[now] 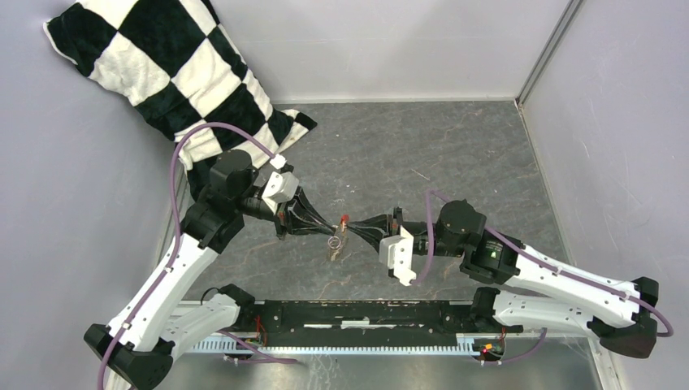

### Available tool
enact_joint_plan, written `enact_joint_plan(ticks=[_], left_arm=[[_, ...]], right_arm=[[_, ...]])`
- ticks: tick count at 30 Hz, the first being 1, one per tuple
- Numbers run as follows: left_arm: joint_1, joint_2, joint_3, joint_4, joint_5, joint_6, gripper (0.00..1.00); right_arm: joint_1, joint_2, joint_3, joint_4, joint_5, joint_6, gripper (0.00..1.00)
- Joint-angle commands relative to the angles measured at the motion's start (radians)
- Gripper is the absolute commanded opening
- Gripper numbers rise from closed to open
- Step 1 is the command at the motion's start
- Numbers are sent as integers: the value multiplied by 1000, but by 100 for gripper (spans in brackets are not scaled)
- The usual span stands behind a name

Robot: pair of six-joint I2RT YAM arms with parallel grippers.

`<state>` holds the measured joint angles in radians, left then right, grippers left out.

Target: Put the keys on the keyring

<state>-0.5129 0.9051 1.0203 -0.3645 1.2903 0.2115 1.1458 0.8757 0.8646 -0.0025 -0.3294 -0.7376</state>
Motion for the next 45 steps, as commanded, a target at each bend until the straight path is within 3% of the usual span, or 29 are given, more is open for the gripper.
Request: enact_joint_plan(ticks=[1, 18, 45], left_arm=[[-3, 3, 28, 61, 19, -92, 2], [-3, 17, 26, 93, 10, -153, 2], [-3, 3, 26, 69, -4, -71, 2]], right_arm=[[15, -23, 48, 22, 6, -13, 0], [34, -48, 36, 28, 25, 1, 0], [35, -19, 60, 72, 34, 49, 0]])
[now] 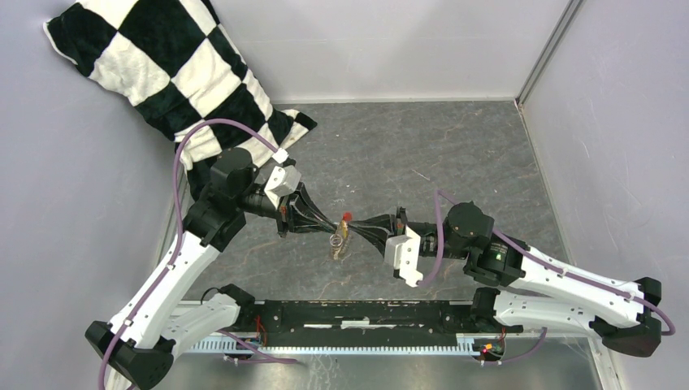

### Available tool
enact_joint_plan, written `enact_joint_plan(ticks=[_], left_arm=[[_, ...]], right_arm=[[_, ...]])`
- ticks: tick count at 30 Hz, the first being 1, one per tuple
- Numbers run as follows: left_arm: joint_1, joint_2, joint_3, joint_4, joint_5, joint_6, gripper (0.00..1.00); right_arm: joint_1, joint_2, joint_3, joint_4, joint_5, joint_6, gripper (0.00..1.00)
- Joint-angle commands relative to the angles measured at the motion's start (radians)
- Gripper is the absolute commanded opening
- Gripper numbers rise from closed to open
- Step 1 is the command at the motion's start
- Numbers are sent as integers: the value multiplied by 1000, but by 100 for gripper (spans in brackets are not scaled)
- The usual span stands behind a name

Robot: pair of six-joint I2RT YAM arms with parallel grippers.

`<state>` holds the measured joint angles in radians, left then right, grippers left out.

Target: Put the keys on the keyring

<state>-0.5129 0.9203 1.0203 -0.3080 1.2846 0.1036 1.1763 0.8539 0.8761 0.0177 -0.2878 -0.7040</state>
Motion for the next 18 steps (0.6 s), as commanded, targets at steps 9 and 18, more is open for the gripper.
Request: enact_joint_plan(ticks=[9, 18], left_arm=[[-3, -14, 29, -14, -11, 73, 2], [-3, -13, 33, -15, -16, 74, 2]], right_arm=[[5, 2, 48, 62, -17, 31, 0], [3, -2, 41, 45, -4, 29, 1]])
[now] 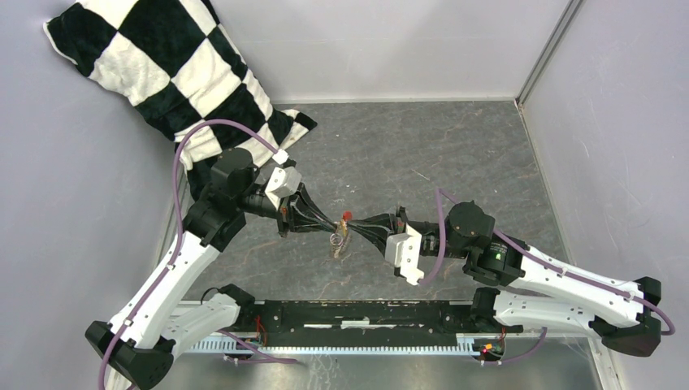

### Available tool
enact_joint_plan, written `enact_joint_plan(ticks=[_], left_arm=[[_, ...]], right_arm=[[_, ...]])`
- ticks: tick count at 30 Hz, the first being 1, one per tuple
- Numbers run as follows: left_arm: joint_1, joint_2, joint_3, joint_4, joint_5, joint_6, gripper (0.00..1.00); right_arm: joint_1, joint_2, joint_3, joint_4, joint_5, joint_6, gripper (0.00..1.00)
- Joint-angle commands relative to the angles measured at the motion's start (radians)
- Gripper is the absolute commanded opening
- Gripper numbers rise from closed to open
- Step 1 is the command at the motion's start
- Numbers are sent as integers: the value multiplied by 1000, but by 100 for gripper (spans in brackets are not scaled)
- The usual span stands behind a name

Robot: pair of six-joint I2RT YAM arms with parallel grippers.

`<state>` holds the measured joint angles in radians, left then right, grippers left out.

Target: Put the keys on the keyring

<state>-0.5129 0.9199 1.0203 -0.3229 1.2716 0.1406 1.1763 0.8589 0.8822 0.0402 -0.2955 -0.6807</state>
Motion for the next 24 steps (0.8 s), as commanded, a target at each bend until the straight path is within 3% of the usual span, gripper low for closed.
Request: enact_joint_plan(ticks=[1, 24], left_arm=[[-3, -14, 35, 1, -4, 38, 2], [-3, 5, 58, 0, -16, 37, 2]], right_arm=[[5, -9, 31, 13, 15, 2, 0], [4, -31, -7, -24, 48, 0, 0]])
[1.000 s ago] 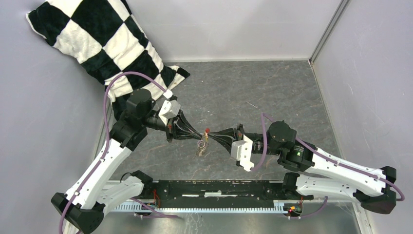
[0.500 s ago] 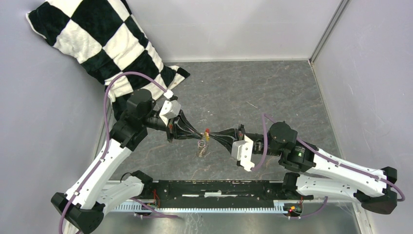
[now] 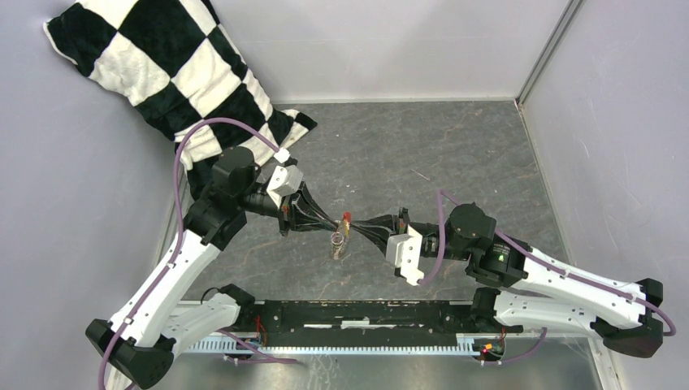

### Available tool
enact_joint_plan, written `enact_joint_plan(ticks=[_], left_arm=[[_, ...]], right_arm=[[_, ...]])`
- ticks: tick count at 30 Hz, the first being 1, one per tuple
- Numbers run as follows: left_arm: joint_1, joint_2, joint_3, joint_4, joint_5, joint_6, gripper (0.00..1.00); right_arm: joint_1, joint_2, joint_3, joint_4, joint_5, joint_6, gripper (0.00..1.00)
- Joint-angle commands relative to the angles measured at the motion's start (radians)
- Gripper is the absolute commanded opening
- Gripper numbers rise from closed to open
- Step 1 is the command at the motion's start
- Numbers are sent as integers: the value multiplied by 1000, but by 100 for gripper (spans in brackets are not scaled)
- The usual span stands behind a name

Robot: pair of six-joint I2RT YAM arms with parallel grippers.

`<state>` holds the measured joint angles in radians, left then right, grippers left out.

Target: Put the keys on the keyring

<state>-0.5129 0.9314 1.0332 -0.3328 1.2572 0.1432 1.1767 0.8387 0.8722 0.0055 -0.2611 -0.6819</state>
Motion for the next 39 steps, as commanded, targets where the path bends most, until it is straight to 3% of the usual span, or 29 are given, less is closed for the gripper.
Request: enact_joint_plan(ticks=[1, 10, 21, 29, 39], left_arm=[[-3, -7, 45, 11, -1, 34, 2], [-3, -13, 30, 11, 3, 46, 2], [-3, -6, 54, -139, 10, 189, 2], [-3, -12, 48, -153, 10, 217, 2], [-4, -25, 51, -154, 13, 225, 2]], right_arm=[[4, -11, 1, 10, 19, 1, 0], [4, 7, 17, 54, 2, 10, 0], [5, 39, 39, 94, -25, 25, 0], [4, 42, 52, 99, -25, 34, 0], [4, 2, 17, 123, 128, 54, 0]])
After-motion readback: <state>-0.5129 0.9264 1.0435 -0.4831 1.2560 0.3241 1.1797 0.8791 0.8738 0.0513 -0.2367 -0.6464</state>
